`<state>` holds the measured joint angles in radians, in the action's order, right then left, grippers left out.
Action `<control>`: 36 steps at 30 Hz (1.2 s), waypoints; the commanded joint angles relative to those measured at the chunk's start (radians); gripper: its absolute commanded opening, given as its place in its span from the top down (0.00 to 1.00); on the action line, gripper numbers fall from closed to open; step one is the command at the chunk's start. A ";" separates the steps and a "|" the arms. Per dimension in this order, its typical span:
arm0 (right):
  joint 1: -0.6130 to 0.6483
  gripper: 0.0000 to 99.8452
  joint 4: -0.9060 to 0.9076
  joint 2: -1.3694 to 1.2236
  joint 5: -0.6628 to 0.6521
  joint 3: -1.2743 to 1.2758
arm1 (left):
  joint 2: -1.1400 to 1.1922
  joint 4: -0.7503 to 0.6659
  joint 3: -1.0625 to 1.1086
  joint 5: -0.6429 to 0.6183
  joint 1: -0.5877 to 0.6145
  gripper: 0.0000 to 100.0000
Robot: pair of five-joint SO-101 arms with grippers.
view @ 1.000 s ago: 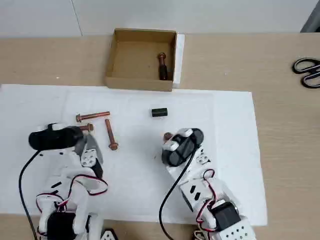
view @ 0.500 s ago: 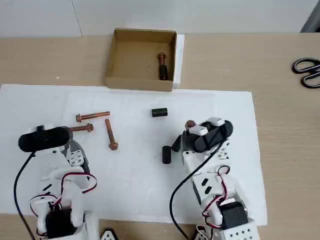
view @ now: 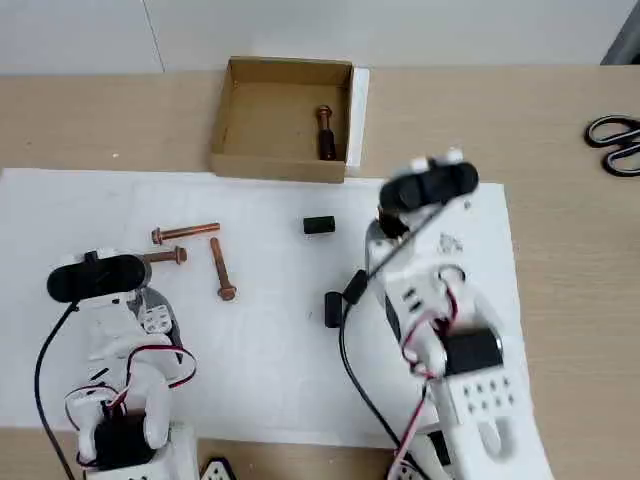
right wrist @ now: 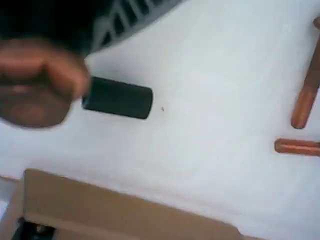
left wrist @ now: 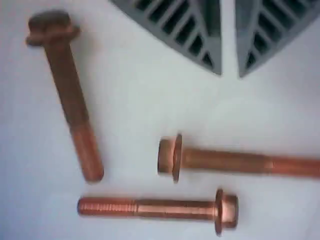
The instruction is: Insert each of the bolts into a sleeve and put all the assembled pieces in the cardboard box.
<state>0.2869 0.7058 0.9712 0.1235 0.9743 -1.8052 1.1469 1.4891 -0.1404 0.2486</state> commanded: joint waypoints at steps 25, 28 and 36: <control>0.031 1.00 -0.013 -1.524 -0.060 -1.464 | -0.008 0.029 -0.005 -0.055 -0.003 0.99; 0.031 1.00 -0.007 -1.656 -0.075 -1.626 | -0.008 0.031 -0.005 -0.055 -0.003 0.99; 0.033 1.00 -0.004 -1.902 -0.097 -1.935 | -0.006 0.031 -0.005 -0.054 -0.002 0.99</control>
<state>0.3099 0.7058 -0.9114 0.0361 -0.8424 -1.8052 1.1730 1.4891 -0.1926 0.2486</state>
